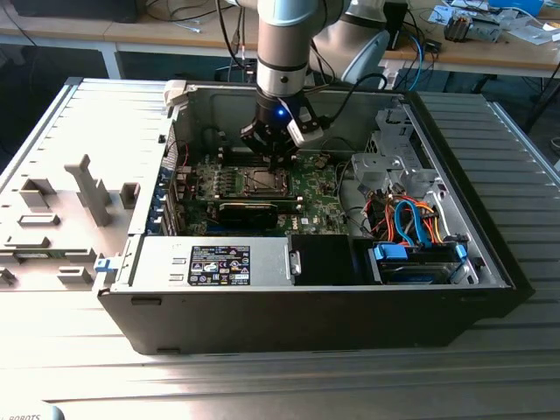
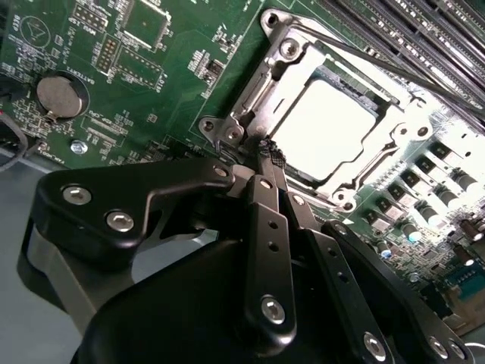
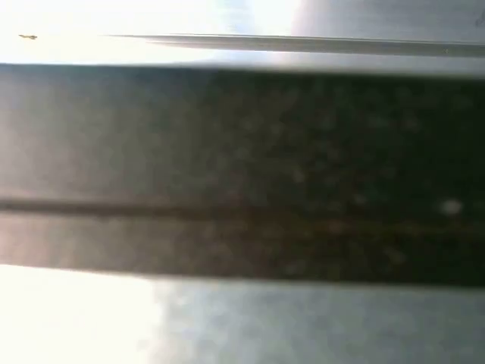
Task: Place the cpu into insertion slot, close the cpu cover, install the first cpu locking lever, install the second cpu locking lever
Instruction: 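Install the first cpu locking lever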
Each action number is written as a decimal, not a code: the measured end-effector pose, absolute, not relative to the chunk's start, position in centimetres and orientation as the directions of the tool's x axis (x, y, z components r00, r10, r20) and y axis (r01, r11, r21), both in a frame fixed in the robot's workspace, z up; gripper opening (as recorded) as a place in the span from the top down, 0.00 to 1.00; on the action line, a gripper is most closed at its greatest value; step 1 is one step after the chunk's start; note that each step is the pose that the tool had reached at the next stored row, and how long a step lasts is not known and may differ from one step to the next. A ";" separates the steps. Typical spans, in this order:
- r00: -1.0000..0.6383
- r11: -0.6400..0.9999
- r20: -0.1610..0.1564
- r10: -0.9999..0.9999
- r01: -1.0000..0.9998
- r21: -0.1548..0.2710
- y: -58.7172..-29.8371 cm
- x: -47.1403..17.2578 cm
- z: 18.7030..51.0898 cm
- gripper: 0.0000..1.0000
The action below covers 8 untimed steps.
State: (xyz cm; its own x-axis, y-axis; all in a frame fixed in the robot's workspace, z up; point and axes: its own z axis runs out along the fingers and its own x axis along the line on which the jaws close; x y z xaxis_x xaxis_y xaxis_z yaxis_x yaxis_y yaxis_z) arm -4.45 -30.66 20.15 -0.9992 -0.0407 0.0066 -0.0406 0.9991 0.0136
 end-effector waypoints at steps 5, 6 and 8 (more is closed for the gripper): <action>-0.999 0.999 0.007 -0.041 -0.041 0.013 -30.7 -4.1 20.1 0.89; -0.999 0.999 0.006 -0.041 -0.041 0.014 -30.7 -4.1 20.2 0.89; -0.999 0.999 0.004 -0.041 -0.041 0.015 -30.6 -4.1 20.4 0.89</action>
State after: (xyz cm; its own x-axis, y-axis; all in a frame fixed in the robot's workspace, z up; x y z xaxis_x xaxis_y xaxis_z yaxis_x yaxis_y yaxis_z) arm -4.08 -30.63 20.45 -0.9991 -0.0412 0.0035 -0.0411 0.9990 0.0152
